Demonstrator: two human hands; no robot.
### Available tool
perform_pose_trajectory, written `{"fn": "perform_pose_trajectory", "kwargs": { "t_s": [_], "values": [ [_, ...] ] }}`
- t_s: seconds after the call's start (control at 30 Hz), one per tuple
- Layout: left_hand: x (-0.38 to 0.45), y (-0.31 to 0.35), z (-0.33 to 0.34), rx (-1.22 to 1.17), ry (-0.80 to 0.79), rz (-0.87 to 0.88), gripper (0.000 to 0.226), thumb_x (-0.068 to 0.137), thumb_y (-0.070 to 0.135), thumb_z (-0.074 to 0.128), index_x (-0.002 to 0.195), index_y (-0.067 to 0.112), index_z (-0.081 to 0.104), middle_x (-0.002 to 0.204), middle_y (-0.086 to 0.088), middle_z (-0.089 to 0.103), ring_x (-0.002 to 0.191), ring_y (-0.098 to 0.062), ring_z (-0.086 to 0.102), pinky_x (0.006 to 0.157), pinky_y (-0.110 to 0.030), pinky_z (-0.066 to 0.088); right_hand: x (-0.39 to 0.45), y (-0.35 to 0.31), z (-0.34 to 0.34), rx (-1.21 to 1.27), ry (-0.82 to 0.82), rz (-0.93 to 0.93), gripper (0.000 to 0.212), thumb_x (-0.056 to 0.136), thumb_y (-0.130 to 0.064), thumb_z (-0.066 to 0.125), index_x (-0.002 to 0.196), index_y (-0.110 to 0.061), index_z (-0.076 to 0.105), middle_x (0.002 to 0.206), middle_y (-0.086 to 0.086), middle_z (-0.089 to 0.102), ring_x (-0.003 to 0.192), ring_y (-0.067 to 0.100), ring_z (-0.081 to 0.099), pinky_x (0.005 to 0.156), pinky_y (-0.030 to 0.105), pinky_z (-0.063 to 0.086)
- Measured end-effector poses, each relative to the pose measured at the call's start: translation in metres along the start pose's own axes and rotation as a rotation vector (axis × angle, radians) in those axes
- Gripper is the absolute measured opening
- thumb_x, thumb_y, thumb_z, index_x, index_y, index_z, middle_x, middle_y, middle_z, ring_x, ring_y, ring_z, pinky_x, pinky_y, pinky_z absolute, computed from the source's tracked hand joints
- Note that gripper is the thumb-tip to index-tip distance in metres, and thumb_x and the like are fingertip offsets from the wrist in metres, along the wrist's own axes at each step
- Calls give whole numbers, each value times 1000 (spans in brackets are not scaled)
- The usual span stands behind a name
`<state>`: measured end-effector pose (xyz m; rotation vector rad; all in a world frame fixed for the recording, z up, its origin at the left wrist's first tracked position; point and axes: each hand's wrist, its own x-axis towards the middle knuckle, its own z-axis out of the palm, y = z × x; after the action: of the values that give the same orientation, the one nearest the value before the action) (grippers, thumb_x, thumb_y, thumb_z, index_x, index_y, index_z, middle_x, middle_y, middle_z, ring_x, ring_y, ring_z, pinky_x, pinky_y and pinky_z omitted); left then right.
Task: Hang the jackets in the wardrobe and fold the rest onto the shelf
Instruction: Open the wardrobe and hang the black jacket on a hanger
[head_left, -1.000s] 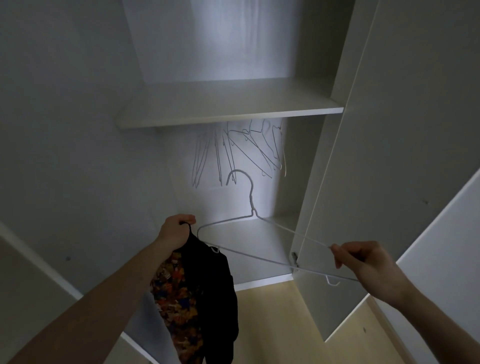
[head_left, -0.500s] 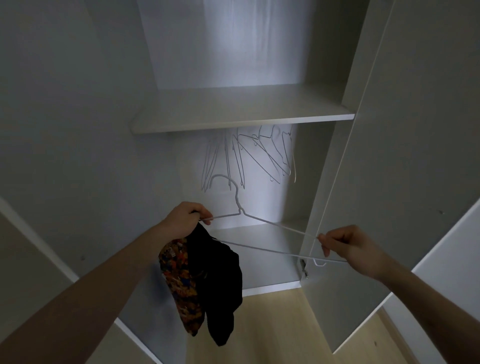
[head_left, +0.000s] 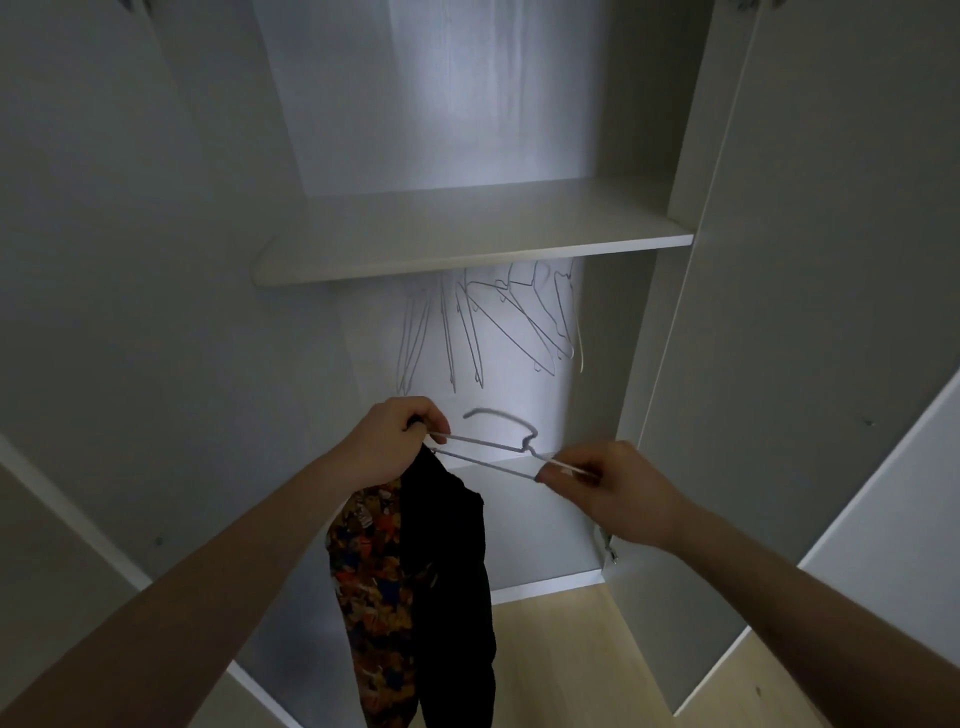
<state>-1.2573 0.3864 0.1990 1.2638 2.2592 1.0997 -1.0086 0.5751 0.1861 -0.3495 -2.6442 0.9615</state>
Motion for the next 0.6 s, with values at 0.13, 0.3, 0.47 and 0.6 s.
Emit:
{"fn": "perform_pose_trajectory", "kwargs": {
  "t_s": [0.13, 0.3, 0.47, 0.6],
  "values": [
    [-5, -21, -17, 333, -124, -76, 39, 100, -3, 47, 135, 9, 58, 135, -1, 58, 118, -16, 58, 105, -25, 45, -3, 15, -4, 137, 94, 90, 28, 97, -64, 55, 89, -50, 77, 62, 20, 50, 54, 11, 39, 58, 20, 37],
    [-23, -53, -13, 863, -454, -395, 9, 102, 9, 49, 94, 11, 53, 95, -7, 54, 78, -16, 54, 65, -27, 49, -16, 21, -9, 88, 12, 99, 40, 89, -76, 46, 94, -51, 77, 61, 1, 64, 55, 19, 57, 65, 25, 49],
    [-36, -79, 11, 856, -270, -406, 28, 103, 14, 48, 76, 19, 47, 78, 2, 47, 69, -11, 48, 56, -26, 42, -27, 14, 3, 108, -39, 95, 45, 83, -81, 44, 89, -52, 78, 56, 13, 50, 49, 12, 43, 57, 18, 38],
    [-43, -73, 24, 662, 6, -287, 29, 107, 29, 47, 94, 13, 67, 98, -1, 68, 81, -15, 57, 68, -28, 45, -31, 8, 8, 92, -34, 126, 42, 85, -77, 45, 87, -50, 77, 50, 5, 41, 47, 13, 40, 54, 21, 38]
  ]
}}
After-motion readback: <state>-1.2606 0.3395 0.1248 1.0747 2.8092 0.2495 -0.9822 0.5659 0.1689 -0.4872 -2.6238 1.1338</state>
